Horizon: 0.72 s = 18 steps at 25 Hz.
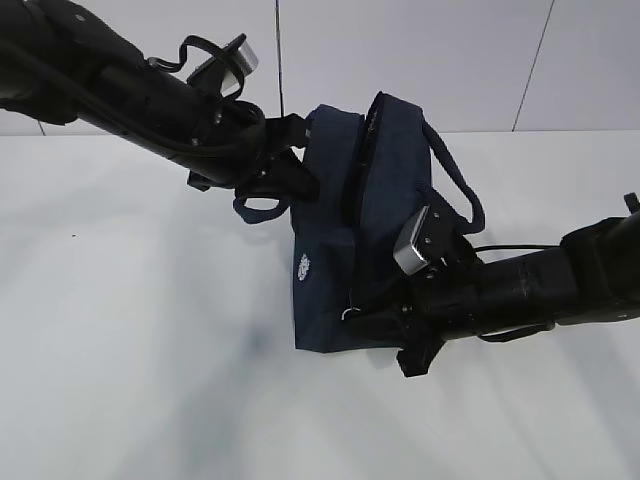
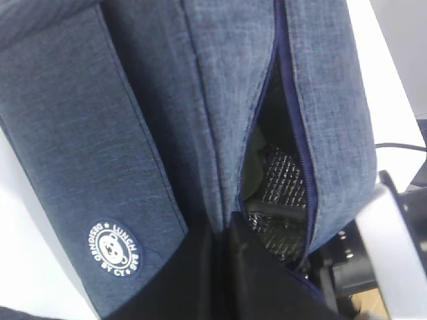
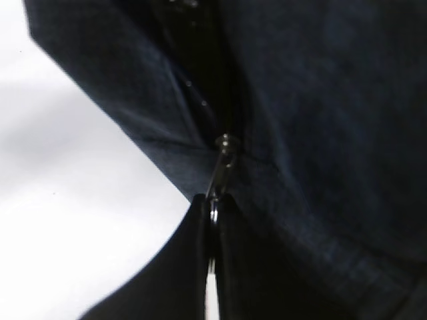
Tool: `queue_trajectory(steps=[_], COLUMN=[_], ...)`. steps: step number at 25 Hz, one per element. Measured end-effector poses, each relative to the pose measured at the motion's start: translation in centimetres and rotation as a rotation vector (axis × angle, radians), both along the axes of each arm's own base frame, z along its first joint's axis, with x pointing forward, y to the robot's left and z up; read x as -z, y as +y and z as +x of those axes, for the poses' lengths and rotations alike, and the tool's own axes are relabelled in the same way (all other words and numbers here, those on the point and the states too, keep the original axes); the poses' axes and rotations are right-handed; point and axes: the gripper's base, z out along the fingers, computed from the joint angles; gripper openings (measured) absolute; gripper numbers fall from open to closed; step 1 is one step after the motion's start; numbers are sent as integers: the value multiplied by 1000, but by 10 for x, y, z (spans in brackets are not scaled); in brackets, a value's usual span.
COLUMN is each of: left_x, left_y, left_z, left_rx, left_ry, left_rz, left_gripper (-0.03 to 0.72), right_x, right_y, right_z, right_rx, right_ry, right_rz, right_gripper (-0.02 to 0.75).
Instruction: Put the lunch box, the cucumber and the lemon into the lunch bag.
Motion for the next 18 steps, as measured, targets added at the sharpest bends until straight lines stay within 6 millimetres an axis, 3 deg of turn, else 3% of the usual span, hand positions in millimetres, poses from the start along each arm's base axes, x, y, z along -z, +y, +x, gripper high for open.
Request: queue_trajectory(steps=[18], left_x=[0], left_y=[0], left_z=[1], left_rx=[-11], left_ry=[-9], left_rz=[2], left_gripper=[-2], right_x=[-9], right_y=[-3], right_z=[1], right_rx=[47], right_ry=[41], right_rz=[-42], right_gripper=[1])
